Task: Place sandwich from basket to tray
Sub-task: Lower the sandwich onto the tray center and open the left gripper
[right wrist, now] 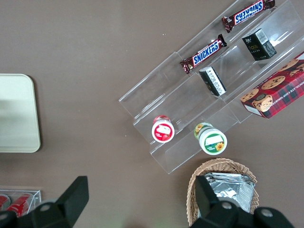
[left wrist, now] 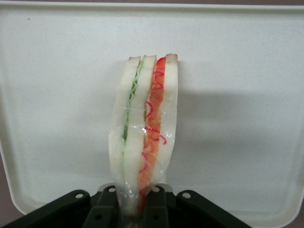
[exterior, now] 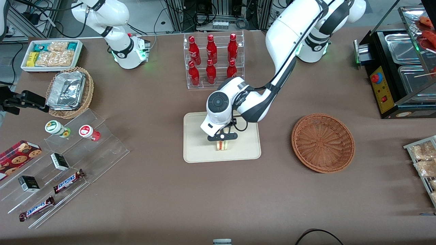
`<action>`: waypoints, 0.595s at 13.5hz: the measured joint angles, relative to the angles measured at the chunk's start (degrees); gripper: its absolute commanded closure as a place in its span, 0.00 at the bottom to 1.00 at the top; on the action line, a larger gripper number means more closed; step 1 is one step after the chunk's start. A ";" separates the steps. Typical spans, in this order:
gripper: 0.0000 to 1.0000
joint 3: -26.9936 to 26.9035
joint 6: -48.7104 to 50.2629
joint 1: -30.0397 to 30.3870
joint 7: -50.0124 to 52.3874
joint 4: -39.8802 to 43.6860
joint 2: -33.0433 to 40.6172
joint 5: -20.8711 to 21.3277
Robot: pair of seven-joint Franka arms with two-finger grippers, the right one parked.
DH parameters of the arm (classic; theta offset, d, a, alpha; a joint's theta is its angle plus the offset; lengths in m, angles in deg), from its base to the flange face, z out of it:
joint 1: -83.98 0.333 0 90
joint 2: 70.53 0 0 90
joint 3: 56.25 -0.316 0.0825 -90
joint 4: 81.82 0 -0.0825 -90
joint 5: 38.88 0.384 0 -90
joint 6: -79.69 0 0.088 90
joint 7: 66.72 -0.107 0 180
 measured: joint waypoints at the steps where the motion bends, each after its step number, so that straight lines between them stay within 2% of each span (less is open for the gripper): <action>1: 1.00 0.00 0.00 -0.03 0.68 0.00 -0.21 0.59; 5: 1.00 0.00 -0.03 -0.08 1.26 0.00 -0.82 0.89; 6: 0.88 0.00 -0.03 -0.09 1.33 0.00 -0.89 0.89; 7: 0.29 0.00 -0.03 -0.09 1.38 0.01 -0.94 0.90; 8: 0.00 0.00 -0.03 -0.09 1.42 0.02 -1.00 0.91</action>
